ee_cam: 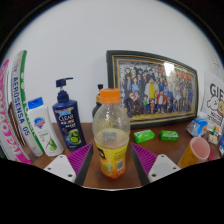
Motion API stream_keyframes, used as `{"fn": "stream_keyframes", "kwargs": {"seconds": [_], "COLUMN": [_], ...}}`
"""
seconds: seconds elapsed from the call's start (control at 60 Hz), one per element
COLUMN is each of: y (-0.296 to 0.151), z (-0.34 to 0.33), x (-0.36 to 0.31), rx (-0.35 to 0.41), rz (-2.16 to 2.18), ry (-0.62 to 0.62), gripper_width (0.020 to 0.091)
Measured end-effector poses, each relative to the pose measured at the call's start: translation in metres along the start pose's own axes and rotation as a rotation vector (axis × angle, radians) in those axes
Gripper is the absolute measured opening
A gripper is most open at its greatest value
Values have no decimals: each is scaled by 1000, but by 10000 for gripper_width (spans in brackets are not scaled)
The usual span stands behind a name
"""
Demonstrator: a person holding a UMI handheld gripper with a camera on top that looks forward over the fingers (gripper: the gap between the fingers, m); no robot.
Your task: Pour water
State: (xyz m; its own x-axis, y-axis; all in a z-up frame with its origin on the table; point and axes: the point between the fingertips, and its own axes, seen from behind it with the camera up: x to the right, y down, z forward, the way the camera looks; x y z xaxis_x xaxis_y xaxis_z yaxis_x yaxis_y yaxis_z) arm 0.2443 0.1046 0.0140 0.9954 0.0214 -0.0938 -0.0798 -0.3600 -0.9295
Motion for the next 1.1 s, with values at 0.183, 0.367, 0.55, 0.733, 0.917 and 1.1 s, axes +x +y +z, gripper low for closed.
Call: {"fn": "stream_keyframes", "kwargs": {"seconds": [0.183, 0.367, 0.55, 0.733, 0.917, 1.1], "y": [1, 0, -23, -80, -125, -124], "z": [27, 20, -13, -59, -87, -89], "x": [-1, 3, -4, -6, 20, 59], "rx": [37, 28, 28, 50, 68, 56], "rz": [-41, -91, -6, 432, 1004, 1504], "ry": [-1, 37, -23, -194, -377, -488], "gripper_width": [453, 292, 292, 291, 290, 290]}}
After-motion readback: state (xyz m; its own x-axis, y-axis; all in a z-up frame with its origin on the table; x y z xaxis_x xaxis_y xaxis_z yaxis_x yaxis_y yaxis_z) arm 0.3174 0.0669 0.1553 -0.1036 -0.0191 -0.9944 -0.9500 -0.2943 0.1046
